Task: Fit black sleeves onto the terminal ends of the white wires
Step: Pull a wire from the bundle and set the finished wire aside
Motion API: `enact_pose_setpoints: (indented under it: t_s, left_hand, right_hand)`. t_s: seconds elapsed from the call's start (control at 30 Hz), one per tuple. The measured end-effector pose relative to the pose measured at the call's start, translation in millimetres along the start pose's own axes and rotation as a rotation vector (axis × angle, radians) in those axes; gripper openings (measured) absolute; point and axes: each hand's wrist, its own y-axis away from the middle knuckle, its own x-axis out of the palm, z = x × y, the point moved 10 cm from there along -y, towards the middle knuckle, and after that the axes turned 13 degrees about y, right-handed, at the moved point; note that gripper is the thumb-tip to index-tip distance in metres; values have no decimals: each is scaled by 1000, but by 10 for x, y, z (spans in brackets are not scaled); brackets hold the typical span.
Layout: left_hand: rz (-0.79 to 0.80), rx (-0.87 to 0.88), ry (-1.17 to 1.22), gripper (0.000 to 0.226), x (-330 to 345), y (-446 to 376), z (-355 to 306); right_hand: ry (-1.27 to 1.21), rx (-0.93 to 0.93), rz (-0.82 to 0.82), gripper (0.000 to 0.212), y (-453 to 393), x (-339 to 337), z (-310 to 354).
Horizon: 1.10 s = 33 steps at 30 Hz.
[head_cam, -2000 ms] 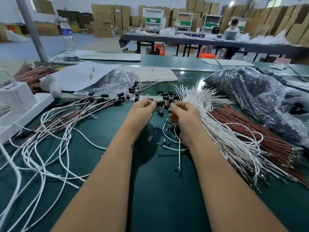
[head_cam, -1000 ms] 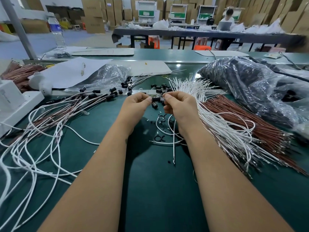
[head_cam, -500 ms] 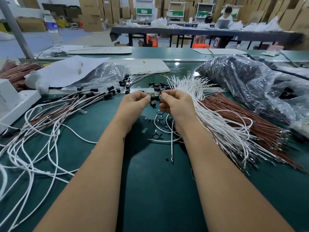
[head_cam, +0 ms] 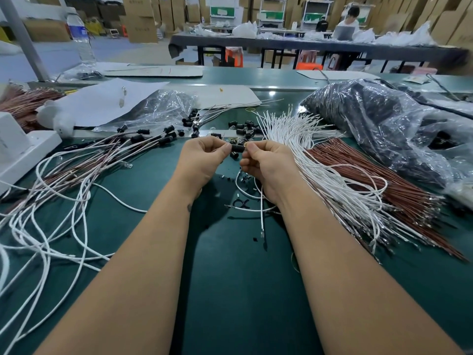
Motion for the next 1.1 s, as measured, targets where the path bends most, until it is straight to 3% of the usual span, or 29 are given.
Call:
enact_pose_setpoints:
  t_s: [0.2, 0.63, 0.93, 1.1]
  left_hand:
    - [-8, 69, -3, 6, 54, 39, -85]
    - [26, -27, 12, 14, 31, -21, 11]
    - [-20, 41, -98, 10, 15, 16, -81]
    - [83, 55, -123, 9, 116, 45, -142]
  right_hand:
    - [-147, 70, -10, 13, -21, -28, -58]
    - [-39, -2, 16, 18, -41, 37, -28]
    - [121, -140, -48, 9, -48, 6, 149]
    - [199, -183, -43, 12, -40, -12, 184]
